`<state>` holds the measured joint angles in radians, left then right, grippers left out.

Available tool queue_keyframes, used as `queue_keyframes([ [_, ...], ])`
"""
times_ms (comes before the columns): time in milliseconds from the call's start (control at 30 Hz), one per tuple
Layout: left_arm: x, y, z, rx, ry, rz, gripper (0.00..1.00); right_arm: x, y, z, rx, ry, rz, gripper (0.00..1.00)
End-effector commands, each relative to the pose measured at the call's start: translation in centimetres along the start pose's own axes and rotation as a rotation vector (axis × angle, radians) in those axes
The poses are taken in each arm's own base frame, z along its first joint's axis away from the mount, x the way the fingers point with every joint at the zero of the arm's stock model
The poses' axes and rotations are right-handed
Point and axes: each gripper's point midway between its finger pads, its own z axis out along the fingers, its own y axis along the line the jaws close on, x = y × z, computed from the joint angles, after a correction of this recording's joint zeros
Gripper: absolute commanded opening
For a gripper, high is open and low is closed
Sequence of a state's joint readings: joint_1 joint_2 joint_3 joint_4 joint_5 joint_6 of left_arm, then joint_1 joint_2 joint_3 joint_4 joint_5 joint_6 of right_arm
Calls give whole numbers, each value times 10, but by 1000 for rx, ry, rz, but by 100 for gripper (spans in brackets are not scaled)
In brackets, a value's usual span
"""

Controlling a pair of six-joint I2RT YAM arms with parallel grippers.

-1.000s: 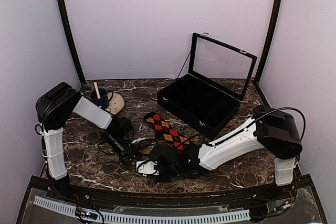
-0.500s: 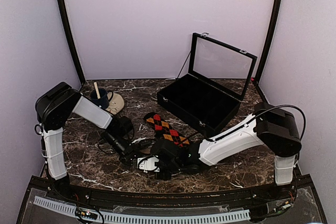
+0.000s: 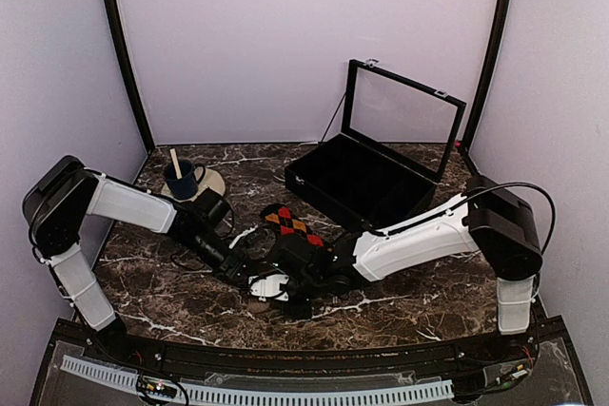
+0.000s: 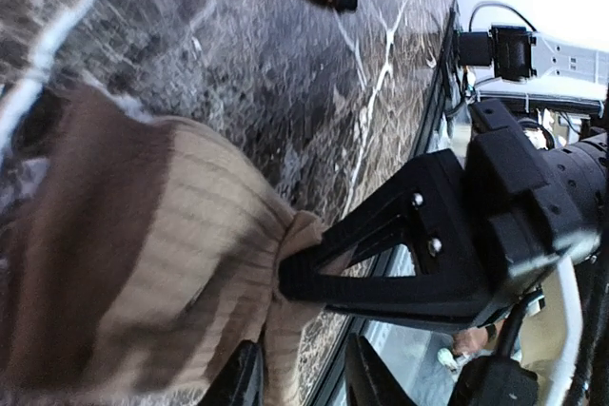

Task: Roll the socks
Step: Roll the sock at the corner of the board.

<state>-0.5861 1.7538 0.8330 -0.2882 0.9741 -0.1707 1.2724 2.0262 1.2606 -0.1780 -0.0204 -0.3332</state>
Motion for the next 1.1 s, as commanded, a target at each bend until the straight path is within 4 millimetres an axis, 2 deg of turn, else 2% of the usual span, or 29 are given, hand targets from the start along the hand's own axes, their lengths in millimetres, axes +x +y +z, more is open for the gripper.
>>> queue_keyframes([
  [0, -10, 2, -14, -88, -119, 17, 32, 70, 38, 0, -212, 272, 127, 1],
  [233, -14, 19, -34, -252, -289, 26, 31, 57, 33, -11, -373, 277, 280, 2],
  [433, -13, 29, -48, -372, -428, 27, 29, 55, 26, -18, -513, 304, 406, 1],
  [733, 3, 2, -34, -460, -525, 178, 28, 44, 19, -14, -682, 308, 572, 1],
  [1067, 18, -26, -38, -501, -618, 332, 28, 29, 9, -19, -801, 271, 674, 2],
])
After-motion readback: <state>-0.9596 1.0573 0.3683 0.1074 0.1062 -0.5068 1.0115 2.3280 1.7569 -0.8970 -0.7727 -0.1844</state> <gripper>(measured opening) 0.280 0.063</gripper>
